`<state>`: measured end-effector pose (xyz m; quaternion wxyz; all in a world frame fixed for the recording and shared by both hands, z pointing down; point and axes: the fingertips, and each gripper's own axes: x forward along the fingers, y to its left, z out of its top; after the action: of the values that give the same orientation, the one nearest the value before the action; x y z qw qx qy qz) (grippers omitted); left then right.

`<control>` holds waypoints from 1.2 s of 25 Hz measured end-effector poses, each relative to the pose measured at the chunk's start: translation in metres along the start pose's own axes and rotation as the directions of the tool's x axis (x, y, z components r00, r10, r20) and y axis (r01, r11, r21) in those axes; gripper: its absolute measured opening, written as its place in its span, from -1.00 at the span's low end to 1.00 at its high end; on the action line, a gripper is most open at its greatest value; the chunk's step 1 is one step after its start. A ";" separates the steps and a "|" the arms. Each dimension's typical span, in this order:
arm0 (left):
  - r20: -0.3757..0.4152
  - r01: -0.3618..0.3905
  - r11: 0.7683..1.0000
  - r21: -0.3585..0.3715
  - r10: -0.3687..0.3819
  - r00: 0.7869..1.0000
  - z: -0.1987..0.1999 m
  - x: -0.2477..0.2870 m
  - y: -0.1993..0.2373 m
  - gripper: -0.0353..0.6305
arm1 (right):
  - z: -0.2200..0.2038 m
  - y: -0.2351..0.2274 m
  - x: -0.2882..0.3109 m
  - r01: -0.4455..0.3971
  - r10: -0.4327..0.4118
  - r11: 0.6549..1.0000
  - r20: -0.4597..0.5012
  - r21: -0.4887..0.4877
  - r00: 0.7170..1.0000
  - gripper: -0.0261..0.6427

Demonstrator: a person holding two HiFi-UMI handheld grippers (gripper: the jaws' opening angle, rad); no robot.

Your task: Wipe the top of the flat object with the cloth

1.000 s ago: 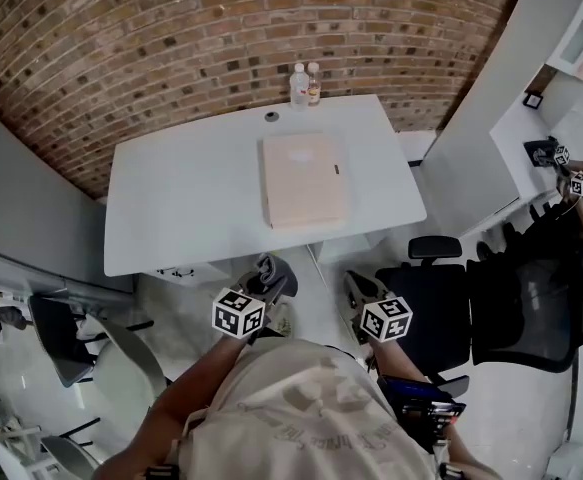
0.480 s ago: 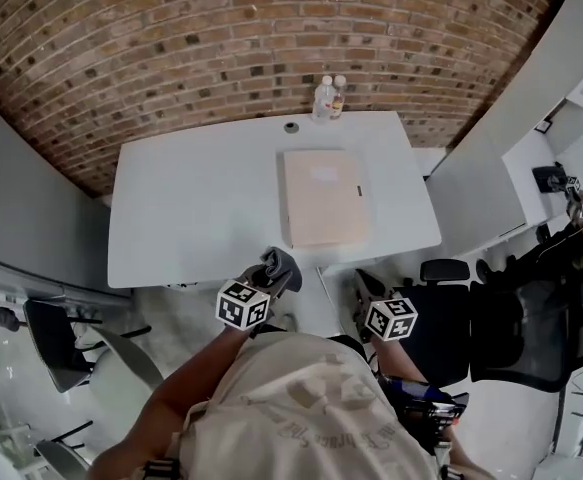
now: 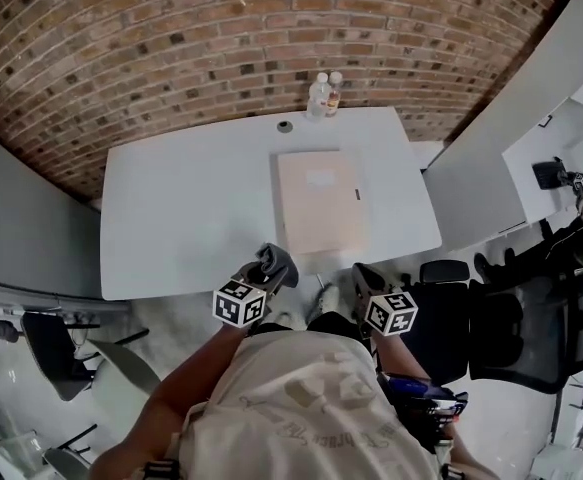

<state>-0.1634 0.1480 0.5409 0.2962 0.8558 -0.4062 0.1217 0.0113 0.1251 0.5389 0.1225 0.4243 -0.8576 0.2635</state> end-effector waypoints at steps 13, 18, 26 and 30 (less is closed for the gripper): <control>-0.011 -0.099 0.994 -0.042 0.099 0.995 0.056 0.067 0.047 -0.57 | 0.048 -0.064 0.084 -0.102 0.102 0.995 -0.035 -0.007 0.994 -0.86; -0.026 -0.109 0.993 -0.044 0.107 0.994 0.082 0.106 0.053 -0.57 | 0.068 -0.098 0.114 -0.130 0.131 0.991 -0.052 0.004 0.990 -0.85; -0.050 -0.170 0.985 -0.029 0.169 0.984 0.123 0.155 0.071 -0.57 | 0.079 -0.137 0.156 -0.179 0.180 0.984 -0.114 0.018 0.977 -0.85; -0.050 -0.195 0.981 -0.015 0.194 0.980 0.146 0.178 0.076 -0.57 | 0.082 -0.153 0.174 -0.191 0.191 0.982 -0.146 0.014 0.971 -0.85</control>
<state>-0.1126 -0.0893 0.5362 0.3008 0.8059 -0.4820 0.1666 0.0272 -0.1124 0.5993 0.1594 0.3194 -0.8830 0.3046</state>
